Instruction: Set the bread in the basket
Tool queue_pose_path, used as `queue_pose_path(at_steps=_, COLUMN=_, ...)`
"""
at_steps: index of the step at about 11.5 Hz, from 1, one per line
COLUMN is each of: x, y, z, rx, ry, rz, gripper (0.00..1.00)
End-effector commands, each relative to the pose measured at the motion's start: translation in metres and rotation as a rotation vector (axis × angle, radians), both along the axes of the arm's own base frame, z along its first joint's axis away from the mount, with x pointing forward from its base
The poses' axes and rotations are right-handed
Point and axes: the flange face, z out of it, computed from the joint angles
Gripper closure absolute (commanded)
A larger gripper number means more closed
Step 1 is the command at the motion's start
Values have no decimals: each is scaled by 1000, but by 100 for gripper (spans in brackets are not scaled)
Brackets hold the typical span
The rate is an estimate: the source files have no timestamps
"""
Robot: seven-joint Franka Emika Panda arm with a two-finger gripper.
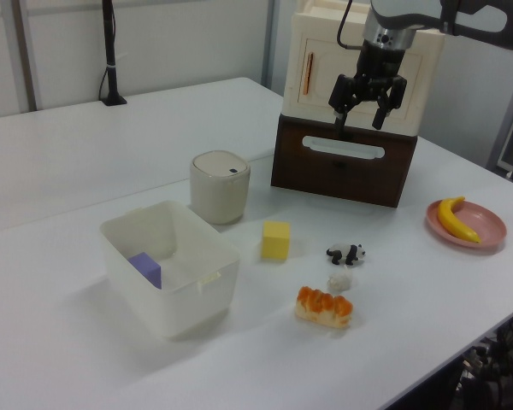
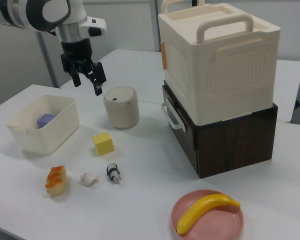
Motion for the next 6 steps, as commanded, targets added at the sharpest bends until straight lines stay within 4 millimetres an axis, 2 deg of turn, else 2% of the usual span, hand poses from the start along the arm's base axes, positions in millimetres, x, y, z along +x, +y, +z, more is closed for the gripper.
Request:
queue_pose_path(at_steps=1, x=-13, y=21, z=-30, rx=14, ry=12, rz=181, gripper=0)
queue_pose_path(at_steps=3, x=-30, y=53, z=-73, rx=5, ry=33, rz=349, gripper=0)
queue_pose_path(at_steps=6, x=-44, y=102, z=-134, rx=-15, ry=49, rz=446, gripper=0)
